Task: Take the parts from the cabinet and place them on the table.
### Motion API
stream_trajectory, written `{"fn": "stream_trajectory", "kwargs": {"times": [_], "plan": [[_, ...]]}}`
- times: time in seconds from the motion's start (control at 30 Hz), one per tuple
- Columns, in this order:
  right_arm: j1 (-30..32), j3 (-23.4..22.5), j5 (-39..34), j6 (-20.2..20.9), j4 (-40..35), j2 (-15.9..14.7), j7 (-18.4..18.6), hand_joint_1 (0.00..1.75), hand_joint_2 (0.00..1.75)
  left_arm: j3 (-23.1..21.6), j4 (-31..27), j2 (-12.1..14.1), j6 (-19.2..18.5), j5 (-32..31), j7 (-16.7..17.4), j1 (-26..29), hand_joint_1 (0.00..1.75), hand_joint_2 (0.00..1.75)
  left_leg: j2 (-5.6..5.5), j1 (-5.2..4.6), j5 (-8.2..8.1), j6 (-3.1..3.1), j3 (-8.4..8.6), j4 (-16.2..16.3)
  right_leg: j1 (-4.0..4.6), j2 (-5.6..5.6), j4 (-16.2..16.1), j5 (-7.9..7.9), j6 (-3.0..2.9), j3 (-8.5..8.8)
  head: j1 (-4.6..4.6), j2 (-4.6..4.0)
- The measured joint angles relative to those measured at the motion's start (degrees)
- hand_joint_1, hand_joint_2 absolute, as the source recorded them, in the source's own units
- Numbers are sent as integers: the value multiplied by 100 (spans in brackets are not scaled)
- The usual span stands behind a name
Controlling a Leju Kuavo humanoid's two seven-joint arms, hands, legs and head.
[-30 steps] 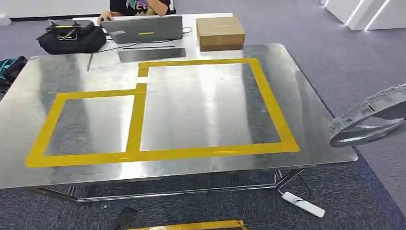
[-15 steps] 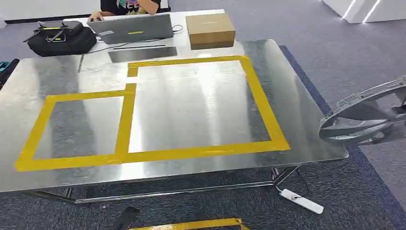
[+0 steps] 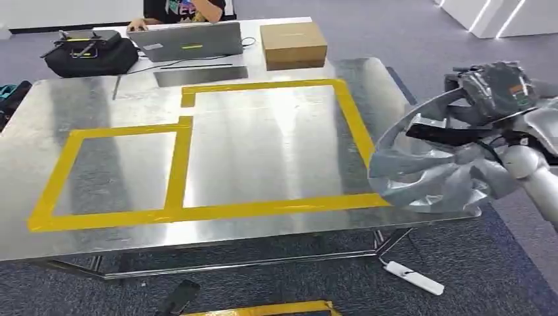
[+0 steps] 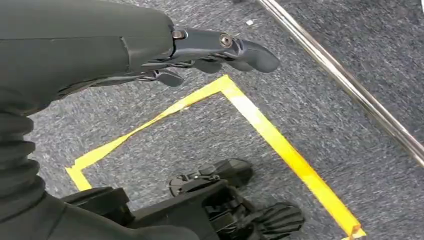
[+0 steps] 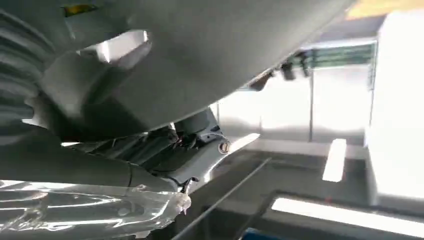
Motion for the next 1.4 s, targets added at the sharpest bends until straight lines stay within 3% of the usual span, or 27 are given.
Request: {"fn": "stream_trajectory", "kwargs": {"times": [0.2, 0.47, 0.6, 0.67, 0.87, 0.93, 1.1, 1.2, 1.4], "plan": [[-169, 267, -4, -77, 488, 320, -9, 175, 175, -48, 0, 28, 0, -57, 26, 0, 0, 175, -10, -1, -3, 4, -11, 0, 0, -12, -14, 0, 1, 2, 0, 0], [-221, 442, 144, -680, 1070, 510, 44, 175, 175, -81, 0, 83, 2, -109, 42, 5, 0, 175, -10, -3, -6, 8, -19, 0, -1, -12, -37, 1, 4, 6, 0, 0], [-182, 374, 166, -1555, 1139, 554, 15, 175, 175, -83, 0, 98, 2, -151, 42, 5, 0, 175, -9, -4, -8, 10, -22, 0, -1, -10, -40, 2, 5, 4, 0, 0], [-183, 282, 70, -1720, 1117, 593, -48, 175, 175, -83, 0, 103, 2, -173, 42, -1, 0, 175, -8, -5, -9, 10, -21, 0, -2, -5, -41, 2, 5, 4, 0, 0], [-238, 29, -98, -1692, 960, 674, -120, 175, 175, -90, 0, 122, -2, -219, 39, -8, 0, 175, -8, -4, -9, 10, -21, 0, -1, -8, -42, 2, 5, 4, 0, 0], [-241, -35, -388, -1594, 925, 715, -394, 175, 175, -92, 0, 127, -18, -232, 33, -8, 0, 175, -8, -4, -8, 10, -22, 0, -1, -8, -42, 2, 5, 4, 2, 0], [-244, -59, -1017, -626, 694, 922, -1047, 175, 175, -98, 0, 136, -63, -282, 31, -8, 0, 175, -5, -3, -8, 10, -21, 0, -1, -3, -41, 3, 5, 4, 0, 0], [-306, 174, -861, -216, 683, 1120, -1045, 175, 175, -109, 0, 146, -77, -306, 33, -9, 0, 175, -4, 0, -8, 9, -20, 0, -1, -3, -41, 2, 5, 3, 0, 0], [-420, 633, -697, 33, 753, 1411, -1025, 175, 175, -122, 0, 171, -85, -341, 44, -4, 0, 175, -10, 1, -5, 8, -23, 0, 4, -11, -40, 2, 5, 6, 0, -2]]}}
